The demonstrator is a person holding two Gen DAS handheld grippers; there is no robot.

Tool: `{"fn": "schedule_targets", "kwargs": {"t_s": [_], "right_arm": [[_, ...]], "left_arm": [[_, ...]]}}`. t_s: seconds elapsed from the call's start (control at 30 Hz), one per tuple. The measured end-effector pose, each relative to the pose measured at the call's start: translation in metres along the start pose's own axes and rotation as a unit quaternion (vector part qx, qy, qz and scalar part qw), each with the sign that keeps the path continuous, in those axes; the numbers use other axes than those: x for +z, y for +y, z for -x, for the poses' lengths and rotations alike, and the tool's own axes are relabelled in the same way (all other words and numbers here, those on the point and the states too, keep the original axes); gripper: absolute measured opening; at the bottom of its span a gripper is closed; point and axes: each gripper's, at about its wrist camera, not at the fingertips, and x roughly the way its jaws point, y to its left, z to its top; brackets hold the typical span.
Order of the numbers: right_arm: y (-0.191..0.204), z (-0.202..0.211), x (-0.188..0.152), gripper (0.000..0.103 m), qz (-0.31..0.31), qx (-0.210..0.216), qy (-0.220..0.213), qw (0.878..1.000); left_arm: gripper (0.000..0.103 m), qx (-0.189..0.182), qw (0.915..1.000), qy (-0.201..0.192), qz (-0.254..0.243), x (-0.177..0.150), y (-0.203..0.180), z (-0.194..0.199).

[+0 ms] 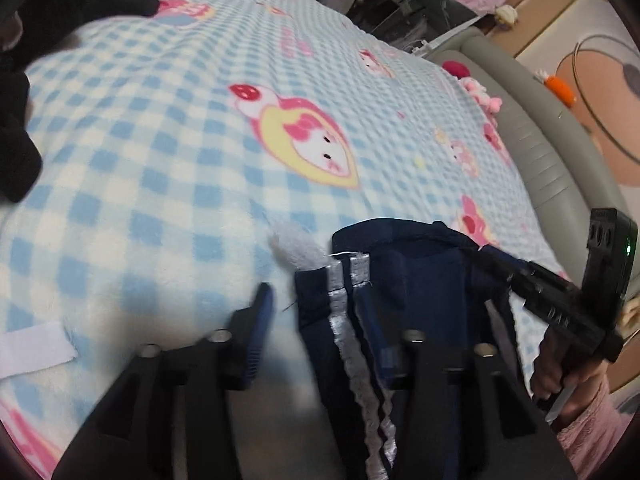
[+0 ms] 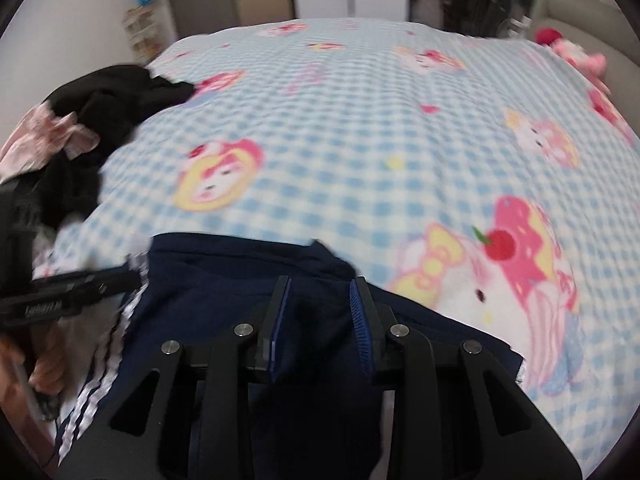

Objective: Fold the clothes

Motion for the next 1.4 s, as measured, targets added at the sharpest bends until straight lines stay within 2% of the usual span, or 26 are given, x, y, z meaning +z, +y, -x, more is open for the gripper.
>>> {"fn": "schedule_targets", "kwargs": {"t_s": [0.03, 0.07, 0.1, 0.13, 0.2, 0.3, 0.37, 0.43, 0.47, 0.57, 0.67, 0.73, 0.8, 0.83, 0.87, 0.9, 0.97, 1.03, 1.07, 1.13, 1.2, 1.27, 1.4], "right_arm": [[0.004, -0.004, 0.000, 0.030, 0.008, 0.004, 0.010, 1.000], [0.006, -0.010, 0.000, 0.030, 0.011, 0.003, 0.019, 1.000], [0.007, -0.016, -0.001, 0.030, 0.013, 0.000, 0.029, 0.999], [0.008, -0.017, -0.001, 0.030, 0.010, -0.001, 0.032, 0.999], [0.009, -0.014, 0.000, 0.030, 0.000, 0.003, 0.028, 1.000], [0.015, -0.001, 0.001, 0.030, 0.006, 0.005, 0.005, 1.000], [0.024, 0.008, 0.004, 0.031, 0.016, 0.009, -0.012, 1.000], [0.032, 0.006, 0.010, 0.034, 0.022, 0.018, -0.012, 1.000], [0.036, 0.002, 0.014, 0.037, 0.025, 0.020, -0.004, 0.999], [0.048, -0.021, 0.019, 0.038, 0.035, 0.024, 0.024, 0.999], [0.054, -0.035, 0.018, 0.038, 0.050, 0.019, 0.043, 0.998], [0.052, -0.036, 0.017, 0.038, 0.054, 0.010, 0.035, 0.998], [0.047, -0.040, 0.016, 0.038, 0.044, 0.013, 0.037, 0.998], [0.044, -0.045, 0.016, 0.035, 0.039, 0.023, 0.046, 0.998], [0.042, -0.051, 0.015, 0.028, 0.037, 0.033, 0.055, 0.997], [0.042, -0.054, 0.014, 0.022, 0.038, 0.040, 0.058, 0.997], [0.042, -0.051, 0.014, 0.008, 0.040, 0.050, 0.050, 0.997], [0.041, -0.043, 0.015, 0.005, 0.034, 0.060, 0.031, 0.997], [0.040, -0.037, 0.017, 0.004, 0.029, 0.065, 0.020, 0.997], [0.036, -0.025, 0.021, 0.004, 0.018, 0.072, -0.007, 0.997], [0.029, -0.016, 0.026, 0.004, 0.007, 0.080, -0.033, 0.996], [0.025, -0.023, 0.028, 0.004, 0.000, 0.081, -0.032, 0.996], [0.022, -0.073, 0.022, 0.004, -0.020, 0.070, 0.022, 0.997]], "left_arm": [[0.051, 0.007, 0.9999, -0.003, -0.010, -0.001, -0.004, 0.000], [0.029, 0.018, 0.9996, -0.008, -0.022, -0.002, -0.010, 0.001], [0.016, 0.028, 0.9989, -0.013, -0.034, -0.003, -0.015, 0.002], [0.013, 0.039, 0.9980, -0.019, -0.046, -0.004, -0.020, 0.003], [0.007, 0.054, 0.9969, -0.044, -0.036, 0.001, -0.023, 0.026], [0.006, 0.089, 0.9916, -0.079, -0.052, 0.006, -0.030, 0.067], [0.007, 0.126, 0.9851, -0.091, -0.074, 0.006, -0.039, 0.089], [0.007, 0.158, 0.9804, -0.079, -0.088, 0.003, -0.040, 0.092], [0.011, 0.167, 0.9791, -0.066, -0.095, 0.001, -0.037, 0.088], [0.028, 0.200, 0.9735, -0.034, -0.106, -0.005, -0.027, 0.077], [0.030, 0.184, 0.9808, -0.042, -0.048, -0.001, 0.004, 0.089], [0.032, 0.152, 0.9873, -0.045, -0.013, 0.004, 0.025, 0.095], [0.032, 0.115, 0.9931, -0.025, 0.000, 0.003, 0.035, 0.089], [0.032, 0.093, 0.9956, -0.010, 0.004, 0.001, 0.039, 0.082], [0.032, 0.073, 0.9973, 0.001, 0.007, -0.001, 0.040, 0.075], [0.037, 0.068, 0.9976, 0.006, 0.007, -0.002, 0.039, 0.070], [0.037, 0.064, 0.9978, 0.014, 0.008, -0.004, 0.037, 0.058], [0.012, 0.085, 0.9964, 0.008, -0.005, -0.004, 0.031, 0.054], [0.008, 0.094, 0.9955, -0.003, -0.011, -0.003, 0.027, 0.057], [0.008, 0.094, 0.9945, -0.040, -0.025, 0.001, 0.017, 0.072], [0.008, 0.109, 0.9913, -0.063, -0.040, 0.004, 0.011, 0.083], [0.012, 0.118, 0.9901, -0.064, -0.044, 0.005, 0.014, 0.079], [0.019, 0.124, 0.9921, -0.019, -0.001, 0.005, 0.045, 0.048]]}}
